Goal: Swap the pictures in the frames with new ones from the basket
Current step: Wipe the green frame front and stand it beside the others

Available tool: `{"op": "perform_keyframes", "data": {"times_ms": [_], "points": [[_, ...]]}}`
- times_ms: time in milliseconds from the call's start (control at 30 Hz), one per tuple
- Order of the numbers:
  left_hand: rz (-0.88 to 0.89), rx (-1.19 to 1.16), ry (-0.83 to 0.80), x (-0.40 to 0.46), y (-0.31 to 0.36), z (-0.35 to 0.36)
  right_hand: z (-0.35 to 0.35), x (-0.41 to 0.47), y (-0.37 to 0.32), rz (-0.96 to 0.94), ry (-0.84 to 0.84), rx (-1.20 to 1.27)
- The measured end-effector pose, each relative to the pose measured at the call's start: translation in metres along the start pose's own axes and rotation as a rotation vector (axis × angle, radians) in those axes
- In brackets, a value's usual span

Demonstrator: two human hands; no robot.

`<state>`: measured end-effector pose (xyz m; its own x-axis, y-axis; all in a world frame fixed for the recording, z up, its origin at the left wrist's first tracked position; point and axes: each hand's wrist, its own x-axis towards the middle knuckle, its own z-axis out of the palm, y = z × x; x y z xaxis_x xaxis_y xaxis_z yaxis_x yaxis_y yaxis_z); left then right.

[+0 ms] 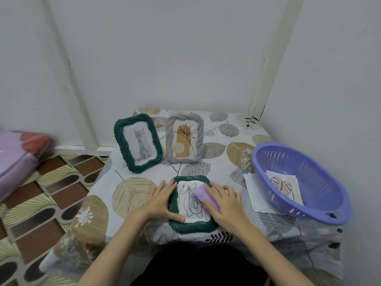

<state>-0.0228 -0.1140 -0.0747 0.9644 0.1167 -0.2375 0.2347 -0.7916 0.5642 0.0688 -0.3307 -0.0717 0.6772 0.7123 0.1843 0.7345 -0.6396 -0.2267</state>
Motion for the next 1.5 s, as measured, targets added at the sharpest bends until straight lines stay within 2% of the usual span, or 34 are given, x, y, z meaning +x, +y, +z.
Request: {"op": "perform_keyframes", "data": {"times_ms": [100,267,400,467,533,633,700,800,900,1033,1200,1267,1400,1500], "points": [[0.042,0.081,0.001,0.003,-0.006,0.001,0.01,0.002,0.002,-0.068,-0.092,0.035],[0.078,0.054,0.118,0.002,-0.015,0.007,0.019,0.022,-0.004,-0.074,0.052,-0.085],[0.086,-0.031,0.178,0.0,-0.019,0.008,0.021,0.051,-0.026,0.052,0.066,0.033],[0.071,-0.064,0.239,0.001,-0.022,0.009,0.026,0.055,-0.042,0.016,0.066,0.101],[0.031,-0.038,0.292,0.001,-0.022,0.011,0.034,0.048,-0.048,-0.086,0.082,0.09],[-0.001,-0.009,0.299,0.001,-0.021,0.014,0.034,0.032,-0.038,-0.115,0.159,0.027],[-0.005,0.012,0.284,0.001,-0.021,0.013,0.031,0.037,-0.032,-0.017,0.168,-0.013],[-0.023,0.095,0.287,0.001,-0.02,0.017,0.031,0.063,-0.035,0.087,0.088,0.001],[-0.042,0.189,0.358,0.0,-0.018,0.023,0.037,0.064,-0.048,-0.043,0.113,0.009],[-0.083,0.21,0.392,0.002,-0.015,0.029,0.041,0.038,-0.028,-0.223,0.215,-0.002],[-0.129,0.246,0.425,0.002,-0.008,0.036,0.037,0.066,-0.031,0.0,0.095,0.026],[-0.13,0.25,0.428,0.002,-0.009,0.036,0.041,0.066,-0.038,-0.05,0.102,0.016],[-0.131,0.26,0.422,0.002,-0.009,0.036,0.041,0.034,-0.02,-0.269,0.147,0.015],[-0.127,0.236,0.412,0.001,-0.007,0.034,0.031,0.045,-0.011,-0.201,0.14,-0.017]]}}
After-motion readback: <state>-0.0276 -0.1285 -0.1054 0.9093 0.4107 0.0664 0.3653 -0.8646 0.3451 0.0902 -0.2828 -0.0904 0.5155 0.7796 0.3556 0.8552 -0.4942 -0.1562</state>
